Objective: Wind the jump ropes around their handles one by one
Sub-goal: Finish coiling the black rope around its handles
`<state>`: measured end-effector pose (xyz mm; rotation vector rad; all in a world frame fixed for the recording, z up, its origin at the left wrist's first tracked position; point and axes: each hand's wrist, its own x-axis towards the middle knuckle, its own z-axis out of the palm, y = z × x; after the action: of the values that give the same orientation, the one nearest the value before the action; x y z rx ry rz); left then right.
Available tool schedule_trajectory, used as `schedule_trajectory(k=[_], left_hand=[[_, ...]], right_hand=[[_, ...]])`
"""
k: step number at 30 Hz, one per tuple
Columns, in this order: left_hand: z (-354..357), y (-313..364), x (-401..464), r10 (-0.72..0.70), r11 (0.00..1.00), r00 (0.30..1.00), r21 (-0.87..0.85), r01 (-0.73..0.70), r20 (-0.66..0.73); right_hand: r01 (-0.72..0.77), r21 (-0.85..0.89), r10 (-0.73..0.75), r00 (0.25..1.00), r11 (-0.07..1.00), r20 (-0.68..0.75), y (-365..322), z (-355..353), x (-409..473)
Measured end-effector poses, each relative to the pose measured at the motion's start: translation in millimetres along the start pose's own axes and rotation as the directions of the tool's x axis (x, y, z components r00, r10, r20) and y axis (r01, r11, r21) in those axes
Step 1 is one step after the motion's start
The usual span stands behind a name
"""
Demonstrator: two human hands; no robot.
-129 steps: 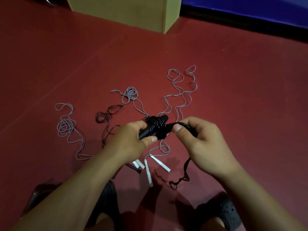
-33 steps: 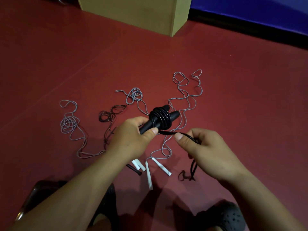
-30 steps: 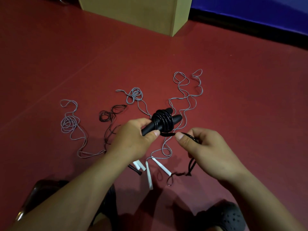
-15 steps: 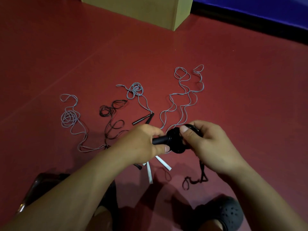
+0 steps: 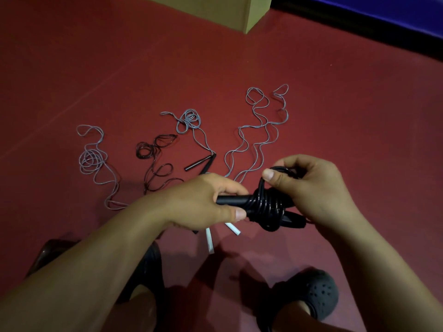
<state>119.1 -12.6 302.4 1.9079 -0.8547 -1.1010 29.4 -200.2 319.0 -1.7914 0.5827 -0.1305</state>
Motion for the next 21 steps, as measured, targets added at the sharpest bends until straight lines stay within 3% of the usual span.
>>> schedule_trajectory(k=[5,10,15,21], left_hand=[[-1,7,-3,0.018,0.986,0.998,-0.167,-0.007,0.064],[-4,15,-9,0.108,0.955,0.984,-0.288,-0.064,0.142],[-6,15,-9,0.137,0.941,0.98,-0.329,-0.083,0.146],[-7,10,-7,0.198,0.886,0.98,-0.428,-0.177,0.006]], right_hand=[[-0.14,0.238,0.123,0.989,0.961,0.086,-1,-7,5],[-0.297,0.471,0.208,0.95,0.831,0.232,-6,-17,7],[-0.19,0.343,0.115,0.967,0.92,0.227,2,-10,6],[0.037,0.155,-0.069,0.977,0.987,0.203,10,-4,3]])
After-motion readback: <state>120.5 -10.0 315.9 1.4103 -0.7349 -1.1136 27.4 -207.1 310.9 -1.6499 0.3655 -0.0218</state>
